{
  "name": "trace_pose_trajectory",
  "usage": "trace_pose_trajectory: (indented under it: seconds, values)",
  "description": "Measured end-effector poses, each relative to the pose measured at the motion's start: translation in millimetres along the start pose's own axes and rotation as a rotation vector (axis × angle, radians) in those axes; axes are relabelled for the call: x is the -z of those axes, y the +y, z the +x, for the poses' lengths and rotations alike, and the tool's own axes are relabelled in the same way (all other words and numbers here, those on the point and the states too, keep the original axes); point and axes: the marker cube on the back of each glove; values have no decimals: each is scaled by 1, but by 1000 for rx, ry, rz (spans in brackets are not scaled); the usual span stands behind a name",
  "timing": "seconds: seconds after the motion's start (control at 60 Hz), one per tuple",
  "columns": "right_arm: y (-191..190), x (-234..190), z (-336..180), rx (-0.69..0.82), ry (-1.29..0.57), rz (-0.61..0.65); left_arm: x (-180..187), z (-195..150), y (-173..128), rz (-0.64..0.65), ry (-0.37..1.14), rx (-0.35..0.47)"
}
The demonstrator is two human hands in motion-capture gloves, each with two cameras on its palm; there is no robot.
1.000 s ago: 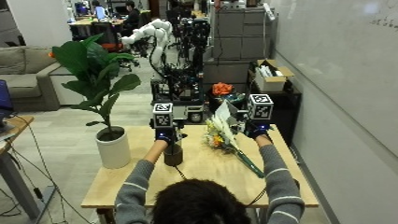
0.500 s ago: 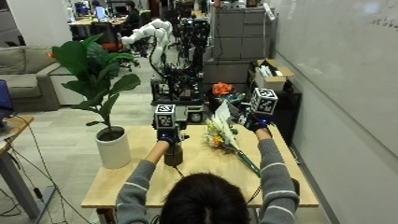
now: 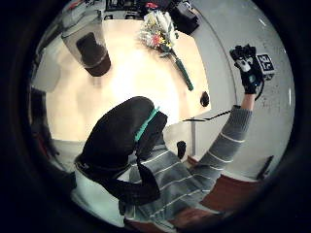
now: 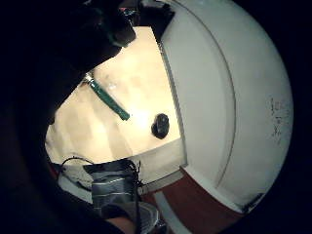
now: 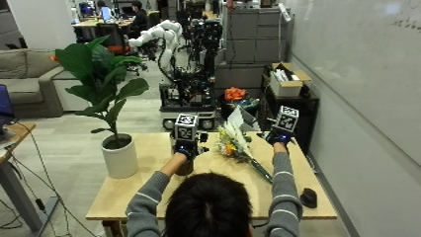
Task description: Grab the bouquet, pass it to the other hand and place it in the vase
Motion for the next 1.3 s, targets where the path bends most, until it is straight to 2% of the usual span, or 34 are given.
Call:
trace_pose_trajectory:
  seconds: [0.017,0.05,0.167,0.233,0.3,0.35,0.4,0.484,0.55,0.617,0.684,0.734,0.834,0.884,0.984,1.067,1.151,1.301]
  values:
    - [-4,-1,1,22,1,93,0,1,1,0,2,2]
    - [-9,-9,3,46,5,164,2,1,5,-4,2,11]
    - [-27,-52,7,131,23,161,-8,3,-9,6,33,-4]
    - [-36,-77,12,126,21,140,-7,3,-3,-1,29,-8]
    - [-47,-104,22,42,27,121,-3,4,7,-12,16,12]
    - [-48,-123,28,-31,30,80,-9,4,2,-22,21,11]
    - [-52,-138,35,-101,43,89,-9,5,7,-38,25,13]
    - [-56,-156,33,-57,26,115,-13,6,6,-40,25,10]
    - [-53,-170,46,-234,57,86,-22,4,-3,-47,26,9]
    - [-55,-180,39,-131,22,85,-25,6,-4,-63,41,-8]
    - [-52,-190,31,-9,9,30,-26,7,-5,-58,55,-22]
    - [-48,-196,31,-24,15,-5,-24,7,-2,-70,54,-12]
    - [-54,-202,31,-24,19,53,-24,6,0,-60,52,-6]
    - [-48,-209,31,-42,29,-2,-26,4,-3,-51,44,-10]
    - [-45,-218,32,-64,46,-25,-27,6,-1,-60,57,-27]
    - [-34,-229,34,-76,68,-145,-26,6,0,-60,55,-22]
    - [-49,-234,41,-161,125,-55,-25,5,3,-73,46,-13]
    - [-48,-227,28,-103,54,27,-29,6,-2,-72,50,-9]
